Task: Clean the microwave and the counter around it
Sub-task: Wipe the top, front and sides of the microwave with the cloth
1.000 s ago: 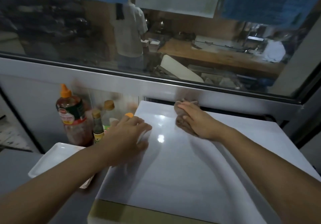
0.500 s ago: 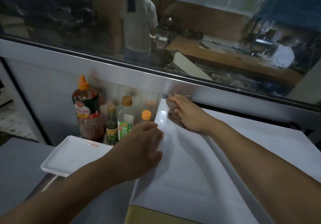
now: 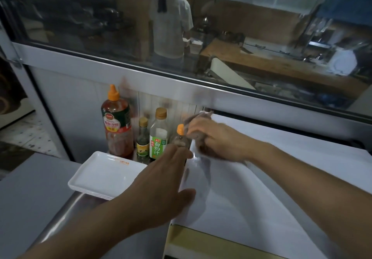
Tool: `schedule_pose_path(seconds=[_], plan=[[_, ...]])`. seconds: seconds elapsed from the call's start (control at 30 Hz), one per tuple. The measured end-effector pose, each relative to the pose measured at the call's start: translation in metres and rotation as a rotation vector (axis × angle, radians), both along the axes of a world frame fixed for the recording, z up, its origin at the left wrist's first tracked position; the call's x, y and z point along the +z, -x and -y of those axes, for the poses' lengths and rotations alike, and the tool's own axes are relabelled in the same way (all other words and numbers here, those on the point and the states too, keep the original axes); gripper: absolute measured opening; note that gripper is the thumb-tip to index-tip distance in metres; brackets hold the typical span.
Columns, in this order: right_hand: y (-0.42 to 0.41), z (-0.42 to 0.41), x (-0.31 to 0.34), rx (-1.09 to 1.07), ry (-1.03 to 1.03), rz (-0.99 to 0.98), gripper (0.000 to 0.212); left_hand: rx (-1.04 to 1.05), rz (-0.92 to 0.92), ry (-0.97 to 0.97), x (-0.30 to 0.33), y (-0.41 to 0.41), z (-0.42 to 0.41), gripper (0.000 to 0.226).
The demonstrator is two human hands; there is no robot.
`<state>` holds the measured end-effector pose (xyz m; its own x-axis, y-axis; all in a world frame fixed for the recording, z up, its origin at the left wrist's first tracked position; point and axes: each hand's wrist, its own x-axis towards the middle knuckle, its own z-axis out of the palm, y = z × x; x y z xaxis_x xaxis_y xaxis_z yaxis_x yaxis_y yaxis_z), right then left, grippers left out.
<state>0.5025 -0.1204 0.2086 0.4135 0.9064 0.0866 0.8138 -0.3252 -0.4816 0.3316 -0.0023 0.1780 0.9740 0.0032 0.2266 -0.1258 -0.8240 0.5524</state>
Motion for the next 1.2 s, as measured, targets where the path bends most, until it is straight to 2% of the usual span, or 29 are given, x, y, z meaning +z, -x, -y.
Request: schedule_pose_path(seconds=[0.1, 0.2, 0.37, 0.47, 0.6, 0.7, 0.77, 0.83, 0.9, 0.97, 1.07, 1.2], plan=[[0.029, 0.013, -0.006, 0.146, -0.002, -0.043, 0.044, 0.032, 0.019, 0.006, 0.000, 0.005, 0.001, 0.065], [0.020, 0.007, 0.002, 0.196, 0.045, 0.035, 0.046, 0.081, 0.039, 0.034, -0.002, 0.008, 0.000, 0.065], [-0.026, -0.027, 0.010, -0.022, 0.164, 0.192, 0.043, 0.125, -0.004, 0.088, -0.002, 0.008, 0.000, 0.064], [-0.013, -0.022, 0.005, -0.037, 0.095, 0.163, 0.040, 0.127, -0.028, 0.103, -0.002, 0.009, -0.002, 0.065], [0.043, 0.013, -0.006, 0.129, -0.007, 0.082, 0.046, 0.106, -0.026, 0.066, 0.000, 0.010, -0.005, 0.065], [0.057, 0.037, -0.014, 0.132, -0.008, 0.169, 0.054, 0.051, 0.002, 0.057, 0.004, 0.009, -0.002, 0.069], [0.040, 0.044, -0.009, 0.130, 0.011, 0.187, 0.046, 0.035, -0.006, 0.046, 0.005, 0.007, 0.000, 0.069], [0.008, 0.048, -0.003, 0.040, 0.013, 0.230, 0.046, 0.035, -0.028, 0.038, 0.007, 0.005, 0.004, 0.068], [-0.023, 0.053, 0.001, -0.199, 0.119, 0.235, 0.046, 0.027, -0.057, 0.015, 0.007, 0.002, 0.009, 0.070], [-0.026, 0.062, -0.005, -0.283, 0.183, 0.209, 0.052, 0.021, -0.088, -0.035, 0.010, 0.001, 0.012, 0.072], [0.018, 0.082, -0.012, -0.139, 0.108, 0.267, 0.057, -0.012, -0.046, -0.089, 0.017, -0.003, 0.020, 0.064], [0.062, 0.119, -0.021, -0.012, 0.018, 0.230, 0.057, -0.009, -0.036, -0.094, 0.023, -0.015, 0.036, 0.049]])
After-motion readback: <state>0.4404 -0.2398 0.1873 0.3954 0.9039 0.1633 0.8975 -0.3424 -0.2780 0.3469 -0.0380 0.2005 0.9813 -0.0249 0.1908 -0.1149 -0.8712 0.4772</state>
